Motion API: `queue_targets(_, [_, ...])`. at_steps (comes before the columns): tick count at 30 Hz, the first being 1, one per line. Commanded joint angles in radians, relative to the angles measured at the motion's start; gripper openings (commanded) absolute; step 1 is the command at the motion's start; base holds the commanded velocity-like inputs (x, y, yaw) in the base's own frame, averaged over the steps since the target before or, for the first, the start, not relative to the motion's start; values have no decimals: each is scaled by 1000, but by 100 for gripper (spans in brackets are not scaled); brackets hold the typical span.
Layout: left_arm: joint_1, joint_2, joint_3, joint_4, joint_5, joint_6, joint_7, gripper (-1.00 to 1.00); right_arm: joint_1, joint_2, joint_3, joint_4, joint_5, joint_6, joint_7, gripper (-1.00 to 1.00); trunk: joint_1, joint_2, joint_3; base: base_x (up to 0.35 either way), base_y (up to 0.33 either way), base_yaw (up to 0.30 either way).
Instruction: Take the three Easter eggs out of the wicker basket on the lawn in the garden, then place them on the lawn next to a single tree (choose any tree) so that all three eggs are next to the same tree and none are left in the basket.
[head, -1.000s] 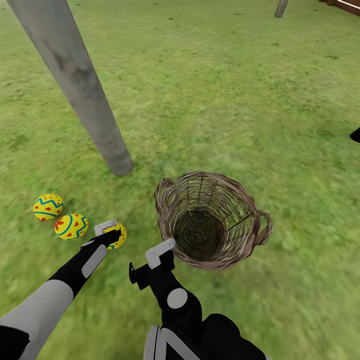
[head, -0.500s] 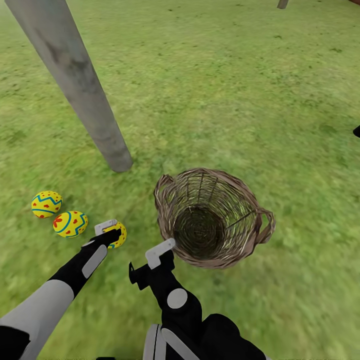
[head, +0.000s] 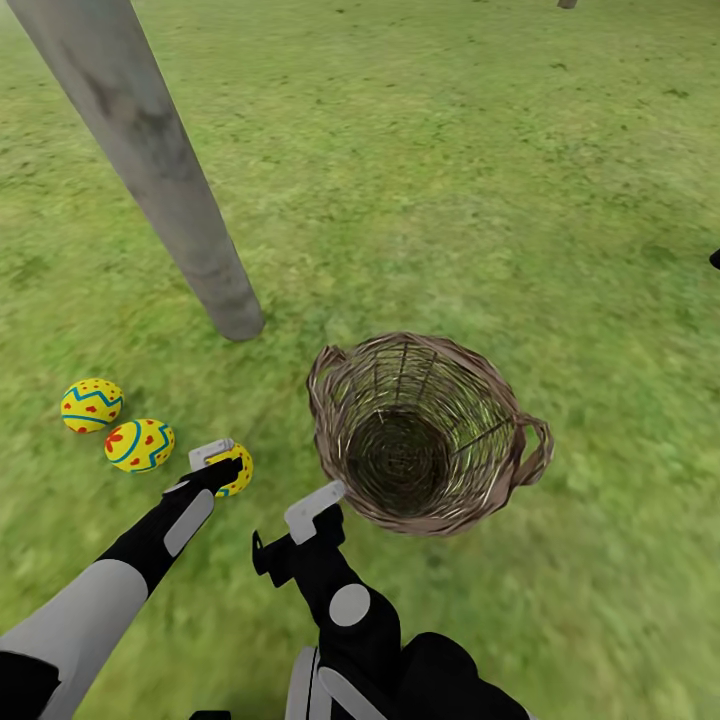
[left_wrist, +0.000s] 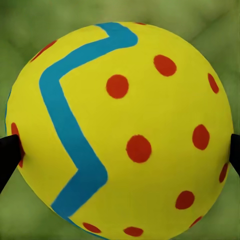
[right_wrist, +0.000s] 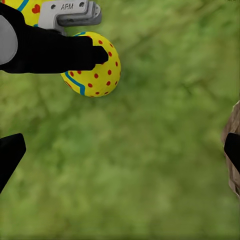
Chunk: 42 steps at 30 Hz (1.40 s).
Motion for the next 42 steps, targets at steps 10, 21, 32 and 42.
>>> queue_targets(10, [-1,2,-7,-2,8,2,9,100,-1,0,2,-1,-9,2,-10,100,0,0,-1,0,0,0])
queue_targets(21, [0,-2,-6,-1,8,5,9,100,-1,0,2,-1,-9,2,-10,100,-2,0,11,0,0,0])
queue_targets(32, [1,3,-6,-5,8,4,7,100,-1,0,2,-1,-10,2,-10,100,-4,2,34,0,0,0])
queue_targets(42, [1,3,-7,-7,8,4,7,100,-1,1,3,-1,-10,2,-10,100,-9,4,73,0,0,0])
